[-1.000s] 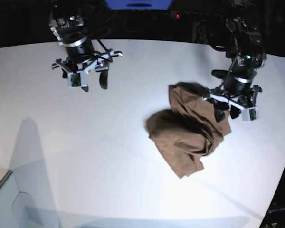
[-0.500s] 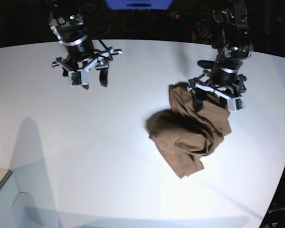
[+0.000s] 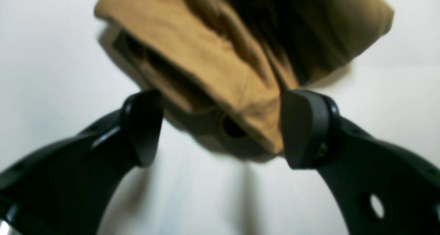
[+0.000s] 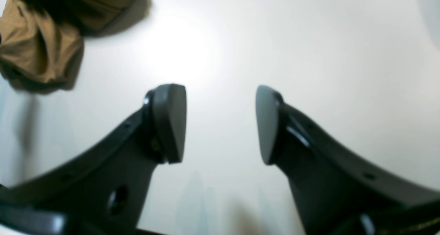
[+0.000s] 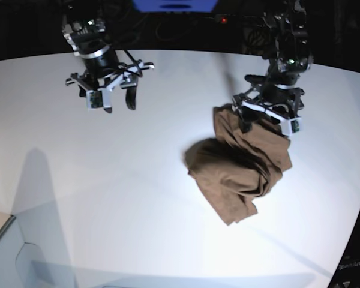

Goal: Layout the t-shirt on the table in an organized manner, then fold the t-shirt properly
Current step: 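Lower the left gripper onto the crumpled brown t-shirt and grasp it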

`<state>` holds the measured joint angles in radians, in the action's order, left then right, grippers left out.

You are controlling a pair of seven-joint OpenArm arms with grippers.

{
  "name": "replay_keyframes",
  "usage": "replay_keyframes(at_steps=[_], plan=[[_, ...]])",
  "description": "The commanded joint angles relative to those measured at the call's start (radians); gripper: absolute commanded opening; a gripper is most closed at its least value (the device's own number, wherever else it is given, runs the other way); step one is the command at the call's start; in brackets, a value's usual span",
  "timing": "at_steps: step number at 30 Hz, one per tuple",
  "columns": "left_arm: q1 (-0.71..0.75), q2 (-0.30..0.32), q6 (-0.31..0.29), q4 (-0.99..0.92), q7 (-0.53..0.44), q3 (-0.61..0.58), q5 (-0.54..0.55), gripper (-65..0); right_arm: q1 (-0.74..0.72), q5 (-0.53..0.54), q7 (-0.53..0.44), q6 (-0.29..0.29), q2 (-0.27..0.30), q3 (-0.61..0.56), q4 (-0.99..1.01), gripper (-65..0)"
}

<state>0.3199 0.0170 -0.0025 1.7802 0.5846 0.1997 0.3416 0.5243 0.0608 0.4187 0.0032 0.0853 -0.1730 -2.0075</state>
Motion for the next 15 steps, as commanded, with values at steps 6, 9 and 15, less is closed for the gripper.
replay_keyframes(at_steps=[6, 9, 15], plan=[[-0.037, -0.002, -0.003, 0.01, -0.016, -0.052, 0.007, -20.9, -0.002, 0.004, -0.025, 0.001, 0.028, -0.004, -0.016, -32.1], [-0.044, -0.007, -0.003, -0.018, -0.016, -0.052, 0.007, -24.0, -0.002, 0.004, -0.025, 0.001, 0.028, 0.0, -0.016, -32.1], [-0.067, -0.024, -0.003, -0.021, -0.013, -0.052, 0.007, -39.4, -0.003, 0.003, -0.025, 0.001, 0.028, 0.0, -0.016, -32.1]])
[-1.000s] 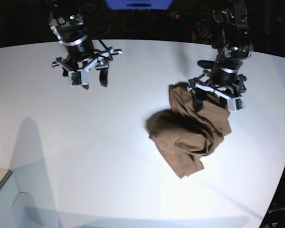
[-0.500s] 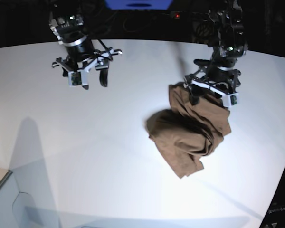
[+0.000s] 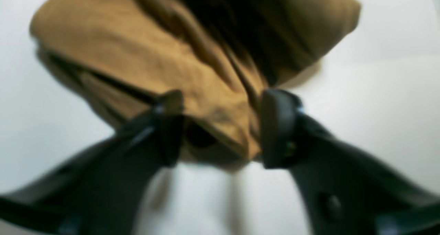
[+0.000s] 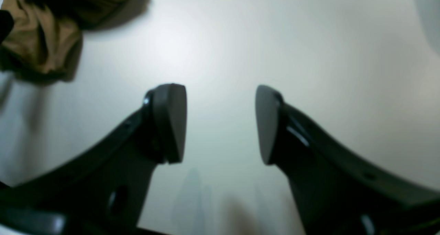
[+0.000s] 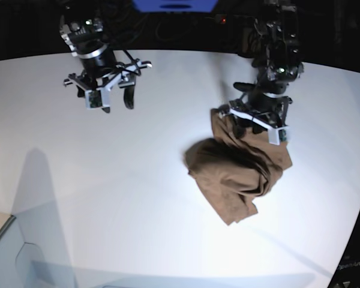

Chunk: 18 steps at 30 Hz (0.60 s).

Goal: Layout the t-shirt on the table in an organized manner, then fold the t-shirt properly
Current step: 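Lower the left gripper onto the crumpled brown t-shirt and grasp it, then lift the shirt with the left gripper and shake it out over the table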

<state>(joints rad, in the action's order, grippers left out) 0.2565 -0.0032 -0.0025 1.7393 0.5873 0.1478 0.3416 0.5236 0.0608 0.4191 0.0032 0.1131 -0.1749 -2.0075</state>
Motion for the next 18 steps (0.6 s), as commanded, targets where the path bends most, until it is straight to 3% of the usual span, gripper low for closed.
replay_keyframes(at_steps=[1, 4, 5, 11, 18], plan=[[-0.004, -0.005, -0.003, 0.02, -0.016, 0.0, 0.007, -45.4, -0.003, 0.003, -0.025, 0.001, 0.0, 0.002, -0.016, -32.1], [-0.021, -0.005, -0.003, 0.014, -0.013, 0.0, 0.007, -63.2, -0.013, 0.003, -0.025, 0.001, 0.0, 0.002, -0.014, -32.1], [-0.021, -0.004, -0.003, 0.008, -0.013, 0.0, 0.007, -65.0, -0.015, 0.003, -0.025, 0.001, 0.0, 0.004, -0.014, -32.1], [0.031, 0.006, -0.001, 0.092, -0.014, 0.011, 0.046, -64.7, -0.02, 0.003, -0.025, 0.001, 0.0, 0.002, -0.014, -32.1], [0.123, 0.052, -0.001, 0.284, -0.013, 0.209, 0.225, -64.7, -0.039, 0.003, -0.025, 0.001, 0.0, 0.002, -0.014, -32.1]])
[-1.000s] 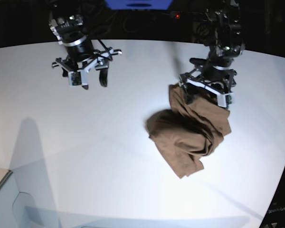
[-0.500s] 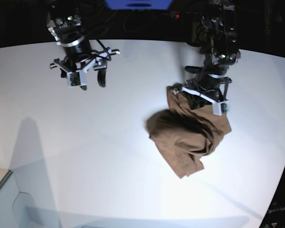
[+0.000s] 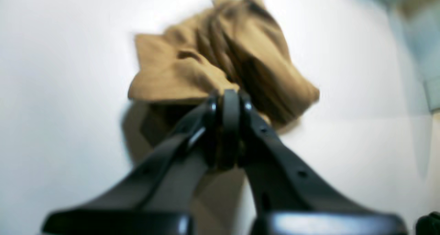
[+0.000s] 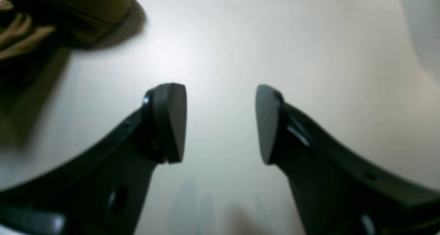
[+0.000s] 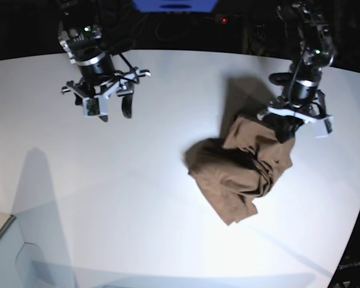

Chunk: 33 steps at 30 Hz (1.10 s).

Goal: Layout the t-shirt on the table in an organized manner, then fold the t-shirt properly
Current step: 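Lift the shirt with the left gripper and shake it out over the table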

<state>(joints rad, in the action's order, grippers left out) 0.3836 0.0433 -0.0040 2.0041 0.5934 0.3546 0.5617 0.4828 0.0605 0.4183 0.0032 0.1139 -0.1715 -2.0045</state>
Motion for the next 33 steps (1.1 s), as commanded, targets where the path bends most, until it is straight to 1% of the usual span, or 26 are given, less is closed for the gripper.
replay_keyframes(at_steps=[1, 5, 7, 10, 15, 18, 23, 26, 28, 30, 32, 33], plan=[[0.004, 0.019, 0.0, 0.022, -0.019, 0.03, 0.048, -64.7, 0.001, 0.003, -0.025, 0.001, -0.001, -0.004, -0.017, -32.1], [-0.001, 0.1, 0.0, 0.019, -0.019, 0.166, 0.291, -64.7, -0.017, 0.003, -0.025, 0.001, -0.001, -0.006, 0.0, -32.1], [-0.007, 0.131, 0.002, 0.017, -0.019, 0.212, 0.37, -64.7, -0.019, 0.003, -0.025, 0.001, -0.001, -0.006, 0.017, -32.1], [-0.041, 0.145, 0.0, 0.019, -0.017, 0.255, 0.426, -64.7, -0.019, 0.005, -0.025, 0.001, -0.001, -0.006, 0.027, -32.1], [-0.096, 0.155, -0.001, 0.024, -0.017, 0.255, 0.438, -64.7, -0.017, 0.005, -0.025, 0.001, -0.001, -0.006, 0.047, -32.1], [-0.154, 0.158, -0.001, 0.024, -0.017, 0.222, 0.485, -64.7, -0.014, 0.005, -0.025, 0.002, -0.001, -0.001, 0.063, -32.1], [-0.26, 0.16, -0.001, 0.025, -0.017, 0.209, 0.562, -64.7, -0.009, 0.003, -0.025, 0.002, 0.0, 0.0, 0.113, -32.1], [-0.329, 0.16, -0.001, 0.025, -0.019, 0.154, 0.573, -64.7, -0.008, 0.003, -0.025, 0.002, 0.0, 0.0, 0.139, -32.1], [-0.369, 0.16, -0.001, 0.024, -0.019, 0.111, 0.573, -64.7, -0.006, 0.003, -0.025, 0.002, 0.0, 0.0, 0.147, -32.1], [-0.421, 0.16, -0.001, 0.017, -0.019, 0.039, 0.561, -64.7, 0.004, 0.003, -0.025, 0.002, 0.0, 0.0, 0.156, -32.1], [-0.466, 0.148, -0.001, 0.017, -0.019, -0.059, 0.498, -64.7, 0.007, 0.003, -0.025, 0.002, 0.0, 0.0, 0.158, -32.1], [-0.486, 0.131, -0.001, 0.017, -0.023, -0.127, 0.459, -64.7, 0.009, 0.003, -0.025, 0.002, -0.001, 0.0, 0.158, -32.1]])
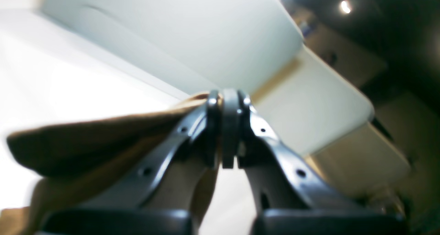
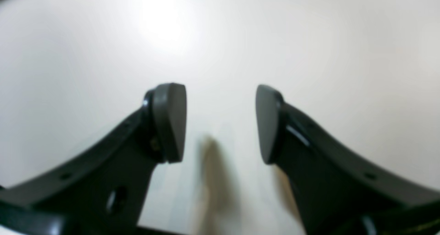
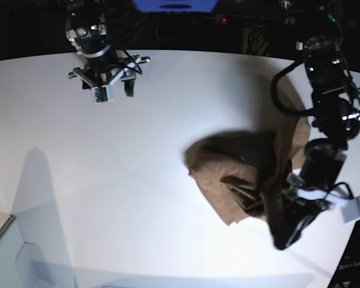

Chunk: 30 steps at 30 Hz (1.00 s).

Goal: Layout the t-shirt on the table in an organized manner, then fold the t-shirt properly
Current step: 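Lift the shirt with the left gripper and shake it out over the table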

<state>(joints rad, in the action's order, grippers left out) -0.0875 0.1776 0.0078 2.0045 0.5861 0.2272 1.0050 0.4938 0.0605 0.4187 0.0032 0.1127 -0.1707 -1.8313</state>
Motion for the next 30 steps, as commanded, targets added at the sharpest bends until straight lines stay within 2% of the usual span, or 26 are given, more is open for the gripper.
replay_keyframes(at_steps=[1, 7, 11, 15, 18, 23, 30], plan=[[-0.027, -0.026, -0.013, 0.017, -0.016, -0.051, -0.013, -64.7, -0.001, 0.003, -0.025, 0.002, 0.0, 0.0, -0.015, -32.1], [-0.039, -0.152, -0.013, 0.019, -0.018, -0.308, -0.151, -64.7, 0.013, 0.003, -0.025, 0.001, -0.001, 0.001, -0.015, -32.2], [-0.041, -0.195, -0.013, 0.019, -0.018, -0.368, -0.199, -64.7, 0.029, 0.003, -0.025, 0.001, -0.001, 0.001, -0.015, -32.2], [-0.059, -0.191, -0.013, 0.017, -0.018, -0.363, -0.196, -64.7, 0.039, 0.003, -0.025, 0.001, -0.001, 0.001, -0.015, -32.2], [-0.074, -0.163, -0.013, 0.017, -0.019, -0.358, -0.194, -64.7, 0.038, 0.003, -0.025, 0.001, -0.003, 0.001, -0.005, -32.2], [-0.074, -0.158, -0.013, 0.022, -0.021, -0.26, -0.186, -64.7, 0.027, 0.003, -0.027, 0.001, -0.005, -0.005, 0.017, -32.2], [-0.11, -0.099, -0.013, 0.017, -0.021, -0.084, -0.116, -64.7, 0.016, 0.006, -0.025, 0.001, -0.006, -0.005, 0.02, -32.2]])
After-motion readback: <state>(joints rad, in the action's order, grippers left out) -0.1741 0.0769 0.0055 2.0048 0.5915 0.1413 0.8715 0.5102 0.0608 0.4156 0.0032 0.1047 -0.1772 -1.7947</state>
